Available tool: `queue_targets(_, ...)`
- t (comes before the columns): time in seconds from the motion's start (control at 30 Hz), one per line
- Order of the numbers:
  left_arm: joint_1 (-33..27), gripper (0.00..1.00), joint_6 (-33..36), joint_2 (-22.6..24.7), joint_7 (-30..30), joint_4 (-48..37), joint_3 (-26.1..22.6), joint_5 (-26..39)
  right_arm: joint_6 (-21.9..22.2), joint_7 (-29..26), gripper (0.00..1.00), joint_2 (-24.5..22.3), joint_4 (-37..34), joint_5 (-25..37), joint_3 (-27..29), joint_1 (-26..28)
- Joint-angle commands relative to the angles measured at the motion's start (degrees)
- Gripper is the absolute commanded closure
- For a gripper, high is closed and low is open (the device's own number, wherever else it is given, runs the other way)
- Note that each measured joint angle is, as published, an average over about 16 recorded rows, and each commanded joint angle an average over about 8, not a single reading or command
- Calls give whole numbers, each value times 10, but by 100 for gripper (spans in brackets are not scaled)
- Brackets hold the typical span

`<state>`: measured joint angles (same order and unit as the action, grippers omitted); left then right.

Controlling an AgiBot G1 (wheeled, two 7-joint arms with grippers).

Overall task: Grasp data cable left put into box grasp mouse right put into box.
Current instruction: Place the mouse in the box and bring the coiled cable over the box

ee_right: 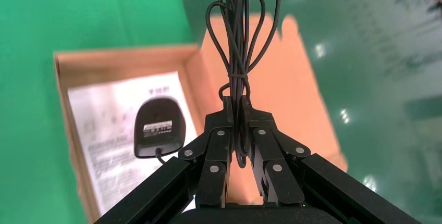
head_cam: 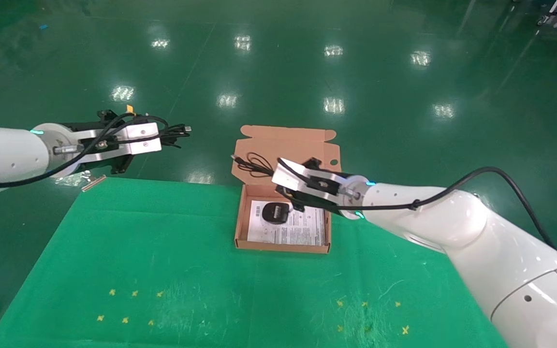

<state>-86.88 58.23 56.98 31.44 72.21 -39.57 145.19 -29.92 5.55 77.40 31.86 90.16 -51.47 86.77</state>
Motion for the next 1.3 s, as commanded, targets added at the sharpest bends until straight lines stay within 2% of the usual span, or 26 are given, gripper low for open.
queue_targets(0.03,0,100,0,0,0,0,0,0,3,-7,100,0,-14,-3,-5,-2)
queue_targets(0.13,0,100,0,0,0,0,0,0,5,-12,100,1,-26,-14,-8,-4)
queue_targets(0.2,0,100,0,0,0,0,0,0,5,-13,94,1,-31,-21,-11,-5)
queue_targets(0.27,0,100,0,0,0,0,0,0,5,-11,74,2,-36,-30,-14,-4)
queue_targets(0.43,0,100,0,0,0,0,0,0,-1,-6,14,4,-44,-42,-22,-2)
queue_targets(0.47,0,100,0,0,0,0,0,0,-2,-6,5,3,-45,-44,-23,-1)
queue_targets(0.5,0,100,0,0,0,1,0,0,-3,-6,1,3,-45,-45,-24,-1)
queue_targets(0.8,14,100,-6,13,-8,3,-8,-8,-6,-11,0,-9,-31,-52,-30,-4)
queue_targets(0.97,38,100,-37,38,-31,-8,-23,-24,-2,-17,0,-26,-13,-55,-30,-4)
queue_targets(1.13,62,100,-98,69,-71,-39,-38,-41,8,-29,0,-65,19,-55,-23,-3)
queue_targets(1.3,75,100,-158,108,-114,-88,-53,-66,19,-53,0,-125,68,-44,-20,-1)
